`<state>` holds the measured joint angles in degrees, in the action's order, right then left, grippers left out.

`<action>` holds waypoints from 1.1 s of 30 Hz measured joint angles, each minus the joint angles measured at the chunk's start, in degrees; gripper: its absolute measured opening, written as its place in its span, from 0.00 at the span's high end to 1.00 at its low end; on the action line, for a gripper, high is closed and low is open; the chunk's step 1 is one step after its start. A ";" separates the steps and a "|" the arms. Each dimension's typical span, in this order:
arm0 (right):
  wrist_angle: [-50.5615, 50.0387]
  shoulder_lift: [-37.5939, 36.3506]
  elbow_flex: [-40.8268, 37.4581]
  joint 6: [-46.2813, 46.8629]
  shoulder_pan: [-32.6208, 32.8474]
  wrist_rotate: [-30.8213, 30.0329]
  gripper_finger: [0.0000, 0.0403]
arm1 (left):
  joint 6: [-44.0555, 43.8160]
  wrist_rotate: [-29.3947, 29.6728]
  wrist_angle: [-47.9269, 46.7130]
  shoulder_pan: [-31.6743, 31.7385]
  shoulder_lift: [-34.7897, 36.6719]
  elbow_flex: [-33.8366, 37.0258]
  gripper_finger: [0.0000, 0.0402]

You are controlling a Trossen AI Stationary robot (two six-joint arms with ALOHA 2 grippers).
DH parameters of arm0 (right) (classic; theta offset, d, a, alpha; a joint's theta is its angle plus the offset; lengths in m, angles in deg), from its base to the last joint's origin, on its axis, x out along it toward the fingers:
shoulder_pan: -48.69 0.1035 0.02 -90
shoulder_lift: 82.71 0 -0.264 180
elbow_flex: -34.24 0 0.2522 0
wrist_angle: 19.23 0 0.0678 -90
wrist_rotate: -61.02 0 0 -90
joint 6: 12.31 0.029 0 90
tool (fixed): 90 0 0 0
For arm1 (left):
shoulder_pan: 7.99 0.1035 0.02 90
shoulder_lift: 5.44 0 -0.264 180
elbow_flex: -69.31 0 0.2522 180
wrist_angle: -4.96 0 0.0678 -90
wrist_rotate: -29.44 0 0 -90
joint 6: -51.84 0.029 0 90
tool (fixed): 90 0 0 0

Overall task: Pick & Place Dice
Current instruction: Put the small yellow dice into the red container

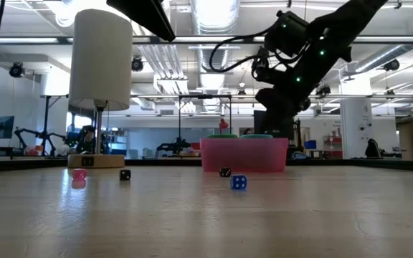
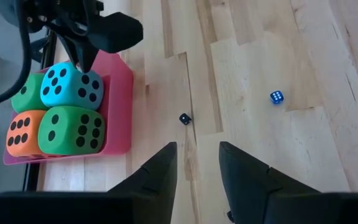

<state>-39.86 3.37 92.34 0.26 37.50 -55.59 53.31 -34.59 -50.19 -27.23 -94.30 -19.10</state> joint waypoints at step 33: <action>0.20 -0.46 0.00 2.86 -2.51 5.71 0.52 | 0.04 -0.02 0.90 0.26 0.00 0.00 0.68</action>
<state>-39.67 2.92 92.34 3.12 34.98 -49.88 53.36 -34.61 -49.29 -26.97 -94.30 -19.10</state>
